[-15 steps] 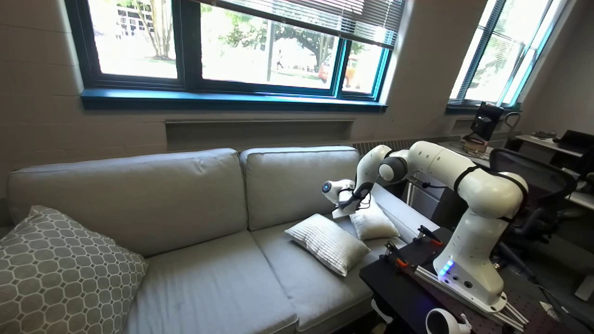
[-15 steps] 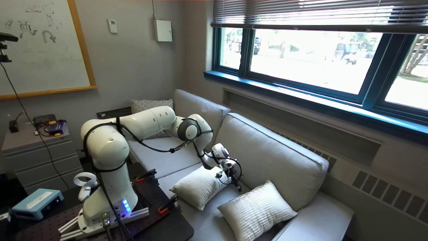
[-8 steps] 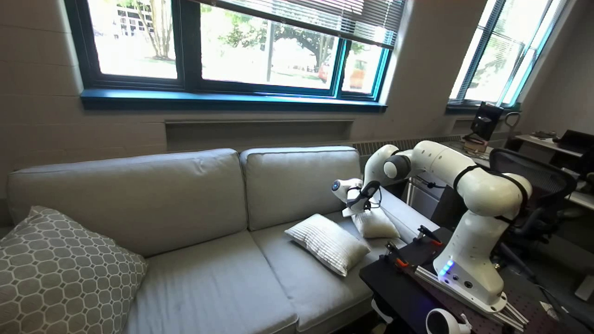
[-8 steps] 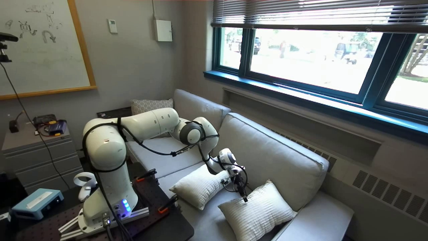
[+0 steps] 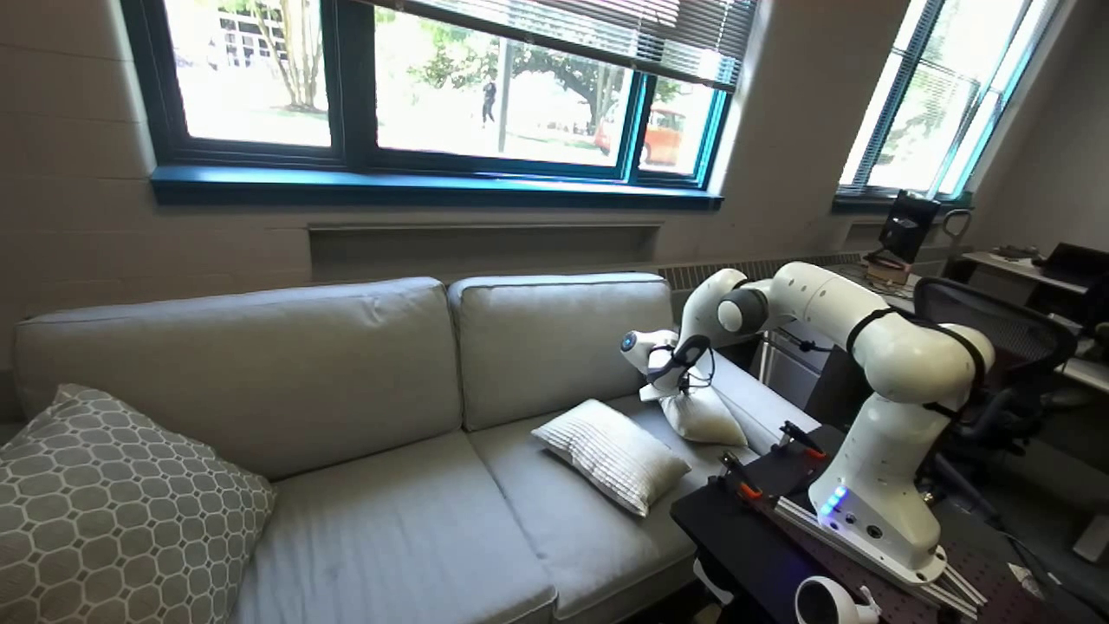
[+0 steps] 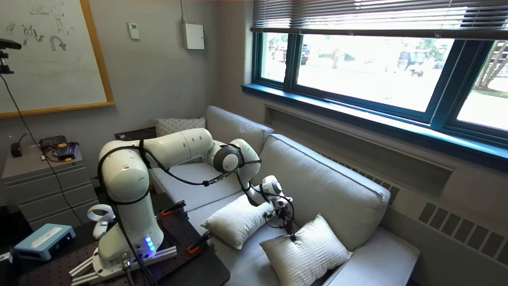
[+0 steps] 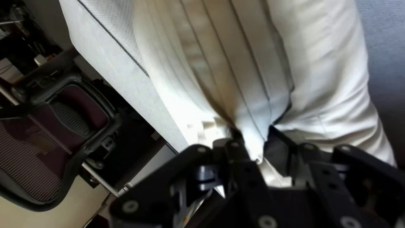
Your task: Place the striped pillows against the right armrest
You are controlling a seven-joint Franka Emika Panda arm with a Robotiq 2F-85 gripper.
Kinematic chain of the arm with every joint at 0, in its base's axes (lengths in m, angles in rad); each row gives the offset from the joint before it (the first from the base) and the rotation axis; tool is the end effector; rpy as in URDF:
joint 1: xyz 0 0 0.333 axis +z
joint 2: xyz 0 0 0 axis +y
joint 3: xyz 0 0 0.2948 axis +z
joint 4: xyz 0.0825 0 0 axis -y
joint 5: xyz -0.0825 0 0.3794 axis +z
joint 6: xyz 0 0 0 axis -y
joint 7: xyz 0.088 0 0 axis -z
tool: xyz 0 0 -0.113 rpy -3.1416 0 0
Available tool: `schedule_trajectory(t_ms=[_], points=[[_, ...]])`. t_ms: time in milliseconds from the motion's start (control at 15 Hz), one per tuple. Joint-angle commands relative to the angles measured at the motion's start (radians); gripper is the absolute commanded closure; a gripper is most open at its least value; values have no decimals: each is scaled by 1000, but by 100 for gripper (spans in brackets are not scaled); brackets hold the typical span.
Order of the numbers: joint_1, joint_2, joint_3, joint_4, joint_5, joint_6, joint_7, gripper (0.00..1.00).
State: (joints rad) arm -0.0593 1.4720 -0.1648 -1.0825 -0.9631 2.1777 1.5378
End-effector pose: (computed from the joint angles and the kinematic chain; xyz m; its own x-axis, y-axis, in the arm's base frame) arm 0.6264 -0.1558 -0.1049 0.6685 -0.5282 0.5236 -0.7318 -0.3414 0.5898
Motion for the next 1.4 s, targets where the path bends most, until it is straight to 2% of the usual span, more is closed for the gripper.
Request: schedule_trajectory(t_ms=[0,67,133,400,467,600,800,1000,1133,1333], points=[[17,0,-18,26,90,-6,-10,98],[20,0,-20,33,116,-5,-11,99],[21,-1,-18,43,147,-1,-12,96],[28,-1,10,70,285,60,-50,95],[7,-25,65,44,265,97,-50,96],[15,-86,100,-43,269,187,-54,96],[-1,-199,140,-197,238,365,-42,96],[-53,-289,153,-329,195,564,-68,96],[-107,-341,149,-429,152,720,-101,97],[-234,-403,152,-579,47,970,-163,98]])
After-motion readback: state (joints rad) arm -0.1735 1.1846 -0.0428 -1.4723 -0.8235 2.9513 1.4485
